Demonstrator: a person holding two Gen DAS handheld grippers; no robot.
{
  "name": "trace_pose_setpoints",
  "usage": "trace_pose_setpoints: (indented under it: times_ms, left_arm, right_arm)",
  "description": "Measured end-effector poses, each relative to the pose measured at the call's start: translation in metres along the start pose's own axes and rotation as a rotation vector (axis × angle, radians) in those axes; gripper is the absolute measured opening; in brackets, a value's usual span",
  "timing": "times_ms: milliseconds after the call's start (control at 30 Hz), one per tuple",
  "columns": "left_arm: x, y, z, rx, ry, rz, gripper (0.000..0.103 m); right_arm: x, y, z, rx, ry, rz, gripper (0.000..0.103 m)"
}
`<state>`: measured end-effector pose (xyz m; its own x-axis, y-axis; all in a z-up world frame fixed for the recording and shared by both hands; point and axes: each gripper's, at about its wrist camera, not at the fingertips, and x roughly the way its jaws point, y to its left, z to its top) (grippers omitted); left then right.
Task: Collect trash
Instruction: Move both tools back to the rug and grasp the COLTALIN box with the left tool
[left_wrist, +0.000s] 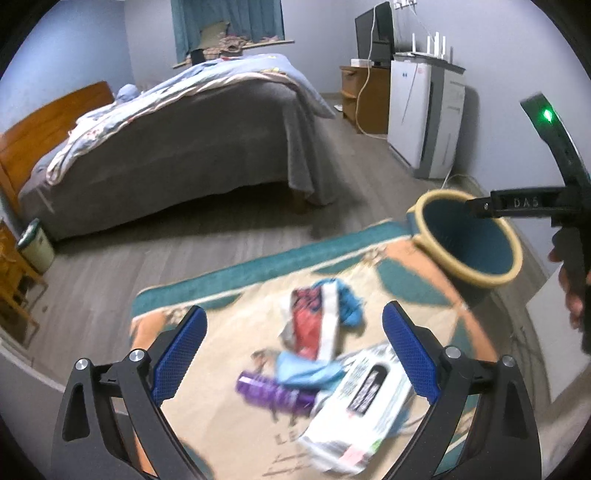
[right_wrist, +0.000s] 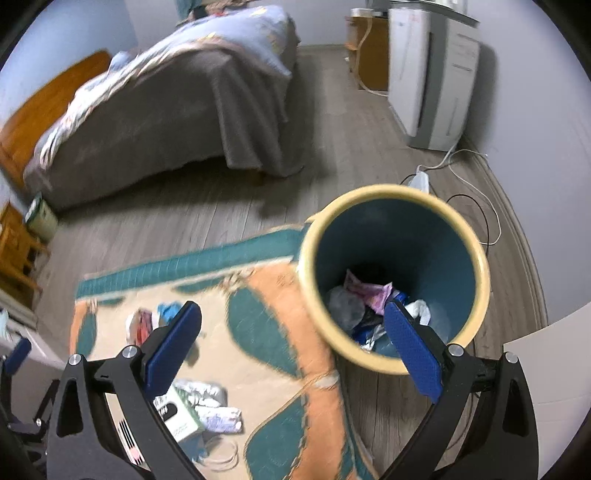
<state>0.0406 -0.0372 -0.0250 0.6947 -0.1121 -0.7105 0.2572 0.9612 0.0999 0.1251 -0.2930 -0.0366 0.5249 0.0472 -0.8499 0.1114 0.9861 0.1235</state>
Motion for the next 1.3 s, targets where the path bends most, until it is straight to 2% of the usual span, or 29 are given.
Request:
trace_pose_setpoints:
  times_ms: [200,400,567,733,1000,1133,1233,1267,1300]
  left_arm:
    - [0.012,0.014,-0.033,-0.008,0.059,-0.039,0.095]
    - [0.03,0.006,-0.053,-0.008,0.118,-0.098,0.095]
    - [0.04,-0.013,-0.063,0.073,0.15,-0.16,0.095]
    - [0.053,-0.032,-0.07,0.111,0.196,-0.221,0.095]
    - [0.079,-0.051,-0.078,0.182,0.279,-0.231,0.095]
    - [0.09,-0.054,-0.08,0.18,0.315,-0.256,0.095]
    - [0.096,-0.057,-0.083,0.188,0.338,-0.269,0.09]
    - [0.096,-0.057,-0.083,0.193,0.337,-0.269,0.083]
    - [0.096,-0.058,-0.082,0.196,0.336,-0.271,0.082]
  right_arm:
    - [0.008,0.036,-0.026,-0.009,0.053,0.004,0.097]
    - [0.022,0.062,-0.033,-0.042,0.098,0.009,0.097]
    - [0.027,0.06,-0.03,-0.019,0.101,0.01,0.097]
    - [0.036,0.053,-0.029,-0.015,0.116,-0.01,0.097]
    - [0.042,0.048,-0.025,-0.026,0.117,0.003,0.097]
    - [0.046,0.048,-0.023,-0.037,0.121,0.011,0.097]
    - [0.047,0.049,-0.022,-0.046,0.119,0.014,0.097]
    - [0.047,0.049,-0.021,-0.049,0.118,0.013,0.097]
    - [0.048,0.05,-0.021,-0.051,0.118,0.013,0.097]
